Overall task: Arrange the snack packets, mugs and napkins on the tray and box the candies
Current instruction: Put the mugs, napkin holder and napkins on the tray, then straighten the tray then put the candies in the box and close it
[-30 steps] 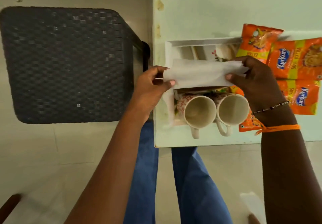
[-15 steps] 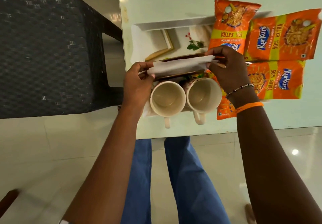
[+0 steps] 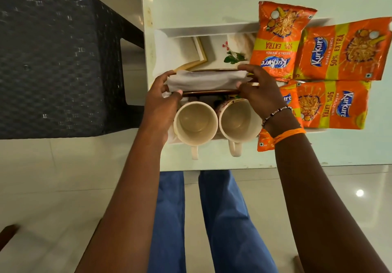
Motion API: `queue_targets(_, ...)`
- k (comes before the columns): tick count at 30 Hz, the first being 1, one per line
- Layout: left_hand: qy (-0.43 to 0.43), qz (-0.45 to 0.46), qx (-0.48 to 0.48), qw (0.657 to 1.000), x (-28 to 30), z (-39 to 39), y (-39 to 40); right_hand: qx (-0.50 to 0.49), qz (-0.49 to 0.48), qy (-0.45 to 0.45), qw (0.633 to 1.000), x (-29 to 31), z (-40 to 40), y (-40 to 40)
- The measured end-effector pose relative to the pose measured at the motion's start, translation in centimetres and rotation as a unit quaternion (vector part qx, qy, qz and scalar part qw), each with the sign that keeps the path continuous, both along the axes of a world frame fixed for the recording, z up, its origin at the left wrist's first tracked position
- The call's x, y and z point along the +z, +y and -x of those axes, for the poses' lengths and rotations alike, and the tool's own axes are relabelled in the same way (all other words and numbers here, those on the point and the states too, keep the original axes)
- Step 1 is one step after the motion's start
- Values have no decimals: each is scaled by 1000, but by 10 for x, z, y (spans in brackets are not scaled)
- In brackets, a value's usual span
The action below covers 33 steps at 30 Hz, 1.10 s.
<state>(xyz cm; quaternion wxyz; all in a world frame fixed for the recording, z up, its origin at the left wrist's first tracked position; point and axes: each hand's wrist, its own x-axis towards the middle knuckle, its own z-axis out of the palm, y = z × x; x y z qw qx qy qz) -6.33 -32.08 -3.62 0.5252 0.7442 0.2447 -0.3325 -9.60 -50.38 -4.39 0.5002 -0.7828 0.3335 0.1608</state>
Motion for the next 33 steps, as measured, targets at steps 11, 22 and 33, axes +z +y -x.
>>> queue_targets(11,-203,-120,-79,969,31,-14,-49,-121,114,0,986,-1,5,-56)
queue_targets(22,-40,-74,-342,936,8,-50,-165,-66,22,21,997,-10,-22,-86)
queue_targets(33,-133,-96,-270,949,16,-29,-164,-83,150,-66,983,2,-4,-109)
